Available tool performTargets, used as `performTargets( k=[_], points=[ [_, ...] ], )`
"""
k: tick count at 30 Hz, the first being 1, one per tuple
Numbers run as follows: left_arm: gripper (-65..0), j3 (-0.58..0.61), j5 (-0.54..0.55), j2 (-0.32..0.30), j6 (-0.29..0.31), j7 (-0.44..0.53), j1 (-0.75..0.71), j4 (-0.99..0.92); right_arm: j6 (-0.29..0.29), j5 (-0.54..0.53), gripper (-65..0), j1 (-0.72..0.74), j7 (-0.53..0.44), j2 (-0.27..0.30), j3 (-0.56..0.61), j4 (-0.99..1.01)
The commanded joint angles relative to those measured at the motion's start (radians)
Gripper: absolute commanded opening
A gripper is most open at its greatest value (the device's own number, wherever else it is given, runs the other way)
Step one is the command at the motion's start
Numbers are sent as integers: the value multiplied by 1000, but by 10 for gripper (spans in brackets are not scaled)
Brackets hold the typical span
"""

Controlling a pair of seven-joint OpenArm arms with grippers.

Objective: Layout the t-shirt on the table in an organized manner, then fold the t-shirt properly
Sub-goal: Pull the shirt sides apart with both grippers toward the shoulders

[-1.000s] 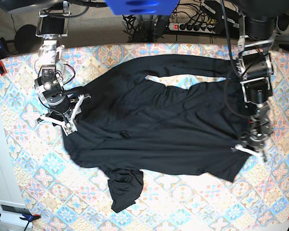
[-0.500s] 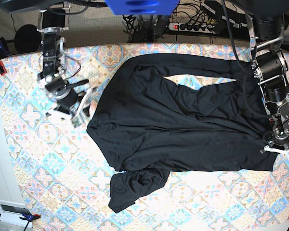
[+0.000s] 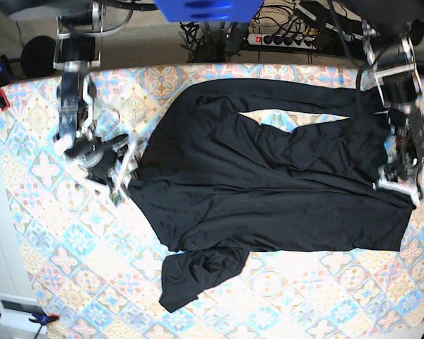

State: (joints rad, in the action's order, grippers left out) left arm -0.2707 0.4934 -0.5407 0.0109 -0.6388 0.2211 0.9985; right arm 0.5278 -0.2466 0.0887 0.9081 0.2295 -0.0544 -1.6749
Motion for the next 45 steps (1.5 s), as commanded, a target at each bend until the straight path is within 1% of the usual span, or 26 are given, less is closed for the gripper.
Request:
performTargets(
  k=[1, 5, 7, 9, 14, 17, 19, 23, 26, 32, 36, 39, 43, 45],
  points=[
    [-373, -9, 40, -35, 4, 24, 5, 50, 1, -12, -391, 13, -1, 12, -32, 12],
    [-371, -9, 186, -81, 4, -6, -117, 118, 1, -61, -391, 61, 1, 12, -72, 109],
    [-371, -9, 251, -88, 4, -9, -179, 151, 1, -89, -391, 92, -1, 12, -74, 169],
    [-371, -9, 287, -88, 4, -9, -242, 198, 1, -116, -391, 125, -5, 12, -74, 227],
    [-371, -9, 298, -88, 4, -6, -349, 290, 1, -127, -391, 182, -7, 12, -74, 319],
    [-371, -54, 298, -80, 4, -8, -403, 339, 1, -125, -391, 230, -19, 12, -74, 384],
    [-371, -91, 298, -51, 4, -9, -426, 366, 1, -125, -391, 253, -48, 12, -74, 422],
    [-371, -138, 298, -40, 4, -32, -444, 377, 1, -127, -391, 259, -60, 12, -71, 479],
    [-371, -143, 301, -40, 4, -56, -444, 379, 1, -127, -391, 259, -63, 12, -69, 514],
    [-371, -146, 393, -48, 4, -56, -446, 379, 1, -127, -391, 257, -65, 8, -68, 522],
    [-371, -146, 406, -49, 4, -56, -443, 379, 1, -127, -392, 256, -65, -22, -66, 539],
    [-371, -146, 410, -49, 4, -56, -441, 379, 5, -129, -426, 256, -65, -26, -66, 543],
    [-371, -147, 410, -51, 4, -56, -441, 379, 5, -129, -512, 256, -65, -54, -66, 549],
    [-371, -147, 410, -66, 4, -56, -441, 379, 5, -129, -560, 257, -65, -54, -72, 551]
  ],
)
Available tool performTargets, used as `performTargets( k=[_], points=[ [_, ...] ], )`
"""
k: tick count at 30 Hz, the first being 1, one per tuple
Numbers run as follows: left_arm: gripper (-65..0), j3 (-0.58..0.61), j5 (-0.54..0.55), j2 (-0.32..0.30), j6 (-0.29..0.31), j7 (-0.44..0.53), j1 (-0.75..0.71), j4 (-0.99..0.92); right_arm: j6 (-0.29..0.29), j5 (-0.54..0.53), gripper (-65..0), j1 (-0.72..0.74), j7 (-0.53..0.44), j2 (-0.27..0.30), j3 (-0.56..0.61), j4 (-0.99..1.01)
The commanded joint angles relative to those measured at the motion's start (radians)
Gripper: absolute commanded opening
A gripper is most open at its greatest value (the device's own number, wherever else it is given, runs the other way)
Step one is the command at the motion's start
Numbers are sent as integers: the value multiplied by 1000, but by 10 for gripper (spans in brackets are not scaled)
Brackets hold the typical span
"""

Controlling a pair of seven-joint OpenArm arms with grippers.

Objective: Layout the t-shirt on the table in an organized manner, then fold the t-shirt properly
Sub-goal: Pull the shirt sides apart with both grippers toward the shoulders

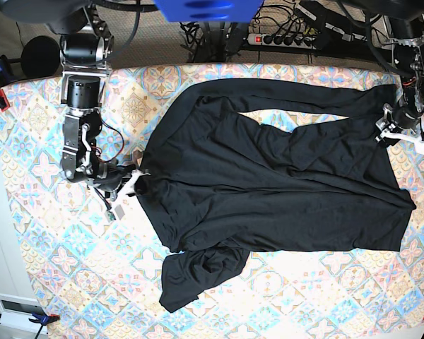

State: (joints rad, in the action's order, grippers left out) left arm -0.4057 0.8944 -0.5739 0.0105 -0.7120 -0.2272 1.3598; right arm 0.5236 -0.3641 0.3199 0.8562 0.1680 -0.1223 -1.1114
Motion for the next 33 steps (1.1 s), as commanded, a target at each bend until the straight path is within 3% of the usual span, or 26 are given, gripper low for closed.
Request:
performTargets(
  k=[1, 4, 8, 14, 20, 25, 30, 33],
  points=[
    [-371, -12, 9, -36, 4, 18, 7, 17, 10, -11, -586, 26, -13, 8, -6, -14],
    [-371, -12, 9, -38, 4, 21, 7, 17, 10, -11, -650, 26, -21, 9, -7, -23],
    [-371, -12, 9, -38, 4, 19, 18, 17, 10, -11, -650, 23, -42, 49, -38, -26],
    [-371, -11, 7, -38, 16, 18, 21, 17, 11, -9, -650, 0, -38, 114, -227, -17],
    [-371, -11, 6, -38, 55, 18, 21, 17, 11, -11, -650, -8, -38, 210, -241, -25],
    [-371, -5, 7, -38, 56, 16, 21, 17, 11, -6, -650, -29, -38, 226, -328, -22],
    [-370, -5, 7, -38, 187, -62, 25, 17, 11, -5, -650, -48, -38, 226, -336, -25],
    [-370, -5, 4, -30, 228, -94, 61, 14, 11, -5, -650, -49, -39, 226, -336, -25]
  ],
)
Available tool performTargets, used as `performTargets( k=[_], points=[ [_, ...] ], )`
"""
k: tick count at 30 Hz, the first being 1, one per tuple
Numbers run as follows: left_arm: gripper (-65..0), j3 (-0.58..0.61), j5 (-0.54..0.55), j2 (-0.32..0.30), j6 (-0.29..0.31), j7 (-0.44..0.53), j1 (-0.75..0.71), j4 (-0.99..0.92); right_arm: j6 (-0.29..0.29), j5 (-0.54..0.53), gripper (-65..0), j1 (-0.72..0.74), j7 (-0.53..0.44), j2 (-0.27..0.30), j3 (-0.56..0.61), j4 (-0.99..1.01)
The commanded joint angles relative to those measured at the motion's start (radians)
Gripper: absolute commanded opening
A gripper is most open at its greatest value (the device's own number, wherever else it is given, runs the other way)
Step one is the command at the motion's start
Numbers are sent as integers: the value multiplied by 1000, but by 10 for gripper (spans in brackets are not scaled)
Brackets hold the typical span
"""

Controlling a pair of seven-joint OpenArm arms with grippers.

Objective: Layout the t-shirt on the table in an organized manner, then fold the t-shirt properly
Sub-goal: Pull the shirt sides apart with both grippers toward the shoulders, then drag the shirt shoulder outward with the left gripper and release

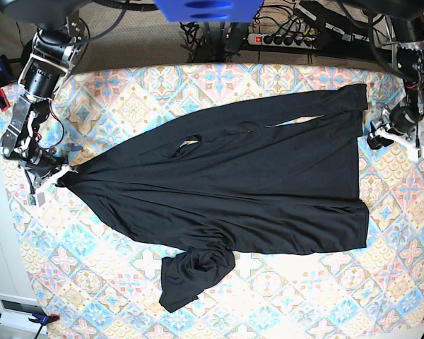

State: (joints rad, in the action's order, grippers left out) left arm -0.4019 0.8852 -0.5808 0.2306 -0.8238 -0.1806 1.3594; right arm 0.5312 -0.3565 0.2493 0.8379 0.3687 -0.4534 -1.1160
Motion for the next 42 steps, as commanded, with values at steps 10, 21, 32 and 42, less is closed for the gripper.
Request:
performTargets(
  k=[10, 21, 32, 42],
  points=[
    [-370, 154, 10, -20, 6, -7, 94, 10, 4, -13, -650, 22, -19, 23, -3, -22],
    [-422, 188, -209, 41, 5, -10, 160, -128, 4, -17, -650, 20, -19, 23, -3, -23],
    [-646, 34, -335, 41, 5, 102, 169, -131, 4, -17, -650, 12, 13, 23, -3, -89],
    [-647, -52, -378, 11, 13, 85, 287, -309, 4, -19, -650, -44, 57, 22, -3, -184]
  ],
)
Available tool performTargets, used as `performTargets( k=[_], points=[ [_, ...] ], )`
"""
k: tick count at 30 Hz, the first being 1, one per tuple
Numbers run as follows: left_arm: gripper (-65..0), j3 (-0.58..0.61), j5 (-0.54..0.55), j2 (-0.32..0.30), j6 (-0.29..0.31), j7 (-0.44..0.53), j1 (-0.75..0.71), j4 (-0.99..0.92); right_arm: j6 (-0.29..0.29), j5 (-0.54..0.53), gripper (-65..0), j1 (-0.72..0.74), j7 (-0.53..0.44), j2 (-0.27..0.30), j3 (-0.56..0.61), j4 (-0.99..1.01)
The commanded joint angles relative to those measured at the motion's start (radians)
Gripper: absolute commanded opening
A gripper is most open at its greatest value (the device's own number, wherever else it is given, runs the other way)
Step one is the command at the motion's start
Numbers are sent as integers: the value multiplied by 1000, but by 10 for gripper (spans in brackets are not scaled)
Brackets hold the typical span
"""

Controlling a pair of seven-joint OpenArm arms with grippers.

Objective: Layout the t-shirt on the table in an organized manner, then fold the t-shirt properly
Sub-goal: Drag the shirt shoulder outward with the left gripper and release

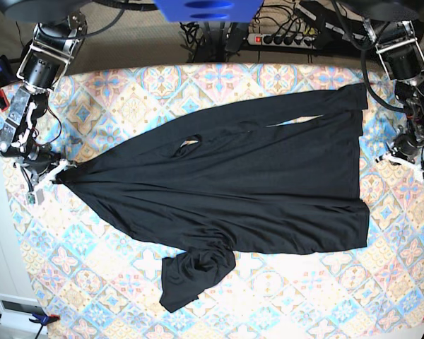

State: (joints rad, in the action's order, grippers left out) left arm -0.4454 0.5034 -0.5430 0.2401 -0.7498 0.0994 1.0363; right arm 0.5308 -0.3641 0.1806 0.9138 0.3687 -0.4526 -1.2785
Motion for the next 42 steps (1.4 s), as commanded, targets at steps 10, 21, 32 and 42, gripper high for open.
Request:
performTargets(
  k=[10, 21, 32, 42],
  points=[
    [-494, -14, 281, -39, 6, -310, -201, 384, 4, -8, -650, 23, -19, 20, -2, -20],
    [-279, -8, 424, -59, 5, -333, -396, 539, 4, -8, -650, 23, -19, 19, -2, -19],
    [-289, 162, 232, 34, 5, -264, -292, 488, 4, -8, -650, 23, -19, 19, -2, -20],
    [-634, 35, 122, 13, 2, -241, -226, 350, 4, -9, -650, -51, -19, 19, -2, -30]
  ],
)
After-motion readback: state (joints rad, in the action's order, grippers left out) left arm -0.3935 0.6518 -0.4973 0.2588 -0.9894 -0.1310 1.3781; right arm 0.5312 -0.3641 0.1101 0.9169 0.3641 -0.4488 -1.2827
